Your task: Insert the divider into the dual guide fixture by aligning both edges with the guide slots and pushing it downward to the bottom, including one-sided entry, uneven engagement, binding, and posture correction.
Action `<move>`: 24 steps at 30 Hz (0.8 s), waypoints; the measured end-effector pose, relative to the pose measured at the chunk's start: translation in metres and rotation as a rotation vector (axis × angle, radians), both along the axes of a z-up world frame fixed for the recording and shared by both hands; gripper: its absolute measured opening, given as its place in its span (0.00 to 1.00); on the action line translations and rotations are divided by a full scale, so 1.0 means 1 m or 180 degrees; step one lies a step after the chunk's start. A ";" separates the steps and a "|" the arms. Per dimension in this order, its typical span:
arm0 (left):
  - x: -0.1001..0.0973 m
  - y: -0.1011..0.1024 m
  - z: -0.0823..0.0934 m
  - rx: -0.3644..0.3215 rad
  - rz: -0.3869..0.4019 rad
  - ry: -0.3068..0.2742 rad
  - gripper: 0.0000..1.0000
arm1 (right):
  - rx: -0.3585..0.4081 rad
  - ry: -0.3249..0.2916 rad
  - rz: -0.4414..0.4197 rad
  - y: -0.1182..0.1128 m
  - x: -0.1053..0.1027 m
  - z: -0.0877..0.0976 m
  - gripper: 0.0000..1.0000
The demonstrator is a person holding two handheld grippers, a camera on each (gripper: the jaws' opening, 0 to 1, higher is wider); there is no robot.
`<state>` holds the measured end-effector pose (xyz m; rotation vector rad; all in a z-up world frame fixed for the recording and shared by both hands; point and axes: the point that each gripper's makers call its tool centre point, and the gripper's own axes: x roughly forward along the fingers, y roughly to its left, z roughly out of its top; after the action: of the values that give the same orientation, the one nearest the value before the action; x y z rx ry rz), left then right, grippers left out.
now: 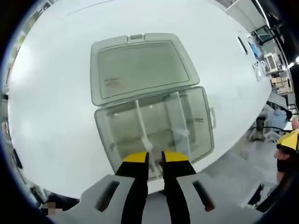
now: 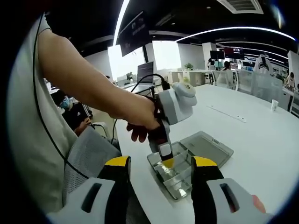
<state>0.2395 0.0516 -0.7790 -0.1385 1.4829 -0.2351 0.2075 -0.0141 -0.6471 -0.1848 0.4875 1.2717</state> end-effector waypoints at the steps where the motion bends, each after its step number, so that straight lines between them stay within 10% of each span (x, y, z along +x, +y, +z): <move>1: 0.000 0.000 0.000 -0.0011 0.0006 -0.0001 0.08 | -0.0006 0.0004 0.0004 0.000 -0.001 0.000 0.49; 24: -0.006 -0.003 0.002 -0.0301 0.0039 -0.0175 0.11 | -0.0121 -0.0004 0.0050 0.006 -0.008 0.001 0.50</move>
<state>0.2333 0.0483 -0.7772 -0.2156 1.4162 -0.2973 0.1991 -0.0083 -0.6458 -0.2217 0.5102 1.2781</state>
